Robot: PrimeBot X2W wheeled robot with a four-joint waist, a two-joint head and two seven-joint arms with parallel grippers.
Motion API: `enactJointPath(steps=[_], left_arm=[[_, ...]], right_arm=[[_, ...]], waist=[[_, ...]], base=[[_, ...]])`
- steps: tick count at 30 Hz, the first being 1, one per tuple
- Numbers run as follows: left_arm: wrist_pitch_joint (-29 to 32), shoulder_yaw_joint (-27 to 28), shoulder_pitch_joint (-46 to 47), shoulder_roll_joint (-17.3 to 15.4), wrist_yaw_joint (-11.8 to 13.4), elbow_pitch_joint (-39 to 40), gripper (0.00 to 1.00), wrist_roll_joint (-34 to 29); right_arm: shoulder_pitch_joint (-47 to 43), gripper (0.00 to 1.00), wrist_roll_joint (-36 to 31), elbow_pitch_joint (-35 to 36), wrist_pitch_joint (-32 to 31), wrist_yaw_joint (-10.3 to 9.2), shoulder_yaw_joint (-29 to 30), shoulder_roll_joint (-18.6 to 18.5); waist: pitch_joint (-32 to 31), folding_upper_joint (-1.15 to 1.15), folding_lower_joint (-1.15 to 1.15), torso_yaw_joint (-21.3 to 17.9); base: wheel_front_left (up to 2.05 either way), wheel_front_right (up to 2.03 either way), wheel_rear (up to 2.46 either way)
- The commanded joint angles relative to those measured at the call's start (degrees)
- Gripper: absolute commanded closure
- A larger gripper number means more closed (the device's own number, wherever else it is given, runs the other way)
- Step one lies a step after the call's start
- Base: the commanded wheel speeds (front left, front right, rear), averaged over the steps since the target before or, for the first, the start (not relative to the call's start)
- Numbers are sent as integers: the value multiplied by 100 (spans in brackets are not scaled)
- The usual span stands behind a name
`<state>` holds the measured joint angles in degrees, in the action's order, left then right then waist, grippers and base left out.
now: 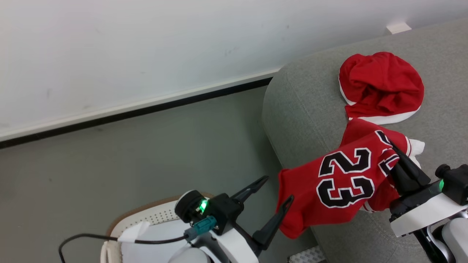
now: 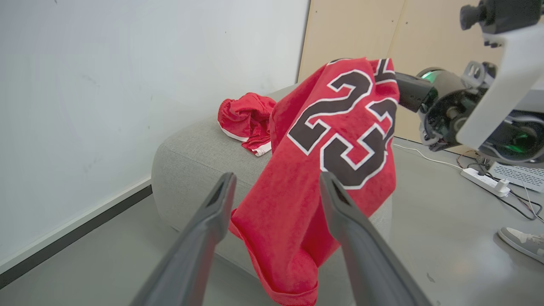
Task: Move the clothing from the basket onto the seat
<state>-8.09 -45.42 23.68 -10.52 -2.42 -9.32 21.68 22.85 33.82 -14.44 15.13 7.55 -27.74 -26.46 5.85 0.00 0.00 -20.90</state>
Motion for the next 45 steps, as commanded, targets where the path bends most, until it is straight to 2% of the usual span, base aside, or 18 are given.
enactJointPath(steps=[1,5,11,16,19,24,26,29,35,37,38,45], left_arm=[[40,-1,188,-80,-21,56,0,-100],[103,22,410,-133,-37,140,0,-188],[233,75,1053,-245,-99,339,0,-392],[261,154,1532,-305,-127,474,0,-570],[217,172,1784,-298,-149,516,0,-618],[77,192,1980,-257,-149,453,0,-668],[26,181,2033,-218,-144,429,0,-677],[-36,174,2047,-198,-119,366,0,-668],[-119,231,1948,-288,-70,224,0,-589],[-144,256,1897,-324,-48,160,0,-539],[-167,277,1868,-342,-24,141,0,-516],[-371,366,1554,-304,92,-5,0,-310]], right_arm=[[46,100,-41,-14,2,-14,149,95],[392,100,-4,-115,-35,-13,346,164],[1541,100,67,-391,-203,-14,1003,227],[2826,100,84,-916,-275,-13,1940,180],[3659,100,-5,-1387,-325,-13,2750,39],[4609,100,-601,-2502,-368,-14,3797,-293],[4807,100,-948,-2970,-320,-14,4128,-412],[4805,100,-1349,-3642,-187,-13,4589,-346],[4330,100,-1904,-4403,-12,-14,4945,37],[4177,28,-1947,-4391,10,-14,4905,240],[4078,0,-1929,-4247,4,-13,4879,316],[2750,0,-1768,-2598,6,-13,4388,790]], waist=[[317,0,0,69],[726,0,0,144],[1789,0,0,388],[2626,0,0,554],[2989,0,0,671],[3318,0,0,843],[3409,0,0,925],[3489,0,0,1012],[3452,0,0,981],[3355,0,0,929],[3300,0,0,904],[2592,0,0,767]], base=[[0,0,0],[0,0,0],[0,0,0],[0,0,0],[0,0,0],[0,0,0],[0,0,0],[0,0,0],[0,0,0],[0,0,0],[0,0,0],[0,0,0]])
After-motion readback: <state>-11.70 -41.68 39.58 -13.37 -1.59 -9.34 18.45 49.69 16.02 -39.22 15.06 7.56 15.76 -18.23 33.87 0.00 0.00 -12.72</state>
